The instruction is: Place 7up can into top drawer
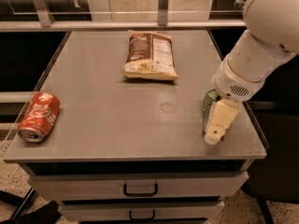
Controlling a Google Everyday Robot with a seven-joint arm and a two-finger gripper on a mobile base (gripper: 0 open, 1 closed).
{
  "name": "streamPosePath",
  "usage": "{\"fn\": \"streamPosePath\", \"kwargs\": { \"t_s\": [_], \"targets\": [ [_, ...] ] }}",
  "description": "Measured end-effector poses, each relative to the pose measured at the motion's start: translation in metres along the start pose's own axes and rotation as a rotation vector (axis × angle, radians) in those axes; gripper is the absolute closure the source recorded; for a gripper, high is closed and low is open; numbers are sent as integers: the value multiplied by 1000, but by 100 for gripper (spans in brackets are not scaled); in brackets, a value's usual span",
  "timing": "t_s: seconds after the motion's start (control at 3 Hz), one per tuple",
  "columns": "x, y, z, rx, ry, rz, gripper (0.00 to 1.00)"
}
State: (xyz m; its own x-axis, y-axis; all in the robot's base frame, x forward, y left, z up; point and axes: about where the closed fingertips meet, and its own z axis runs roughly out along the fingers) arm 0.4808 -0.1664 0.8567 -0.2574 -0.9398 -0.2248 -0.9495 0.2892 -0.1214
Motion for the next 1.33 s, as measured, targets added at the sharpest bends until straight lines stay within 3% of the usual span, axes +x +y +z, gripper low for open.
{"fn": "streamPosePath", "kwargs": {
  "t_s": [0.33, 1.33],
  "targets": [
    [0, -1, 0, 3, -1, 0, 19],
    [-3, -1, -11, 14, -16, 4, 88]
  ]
}}
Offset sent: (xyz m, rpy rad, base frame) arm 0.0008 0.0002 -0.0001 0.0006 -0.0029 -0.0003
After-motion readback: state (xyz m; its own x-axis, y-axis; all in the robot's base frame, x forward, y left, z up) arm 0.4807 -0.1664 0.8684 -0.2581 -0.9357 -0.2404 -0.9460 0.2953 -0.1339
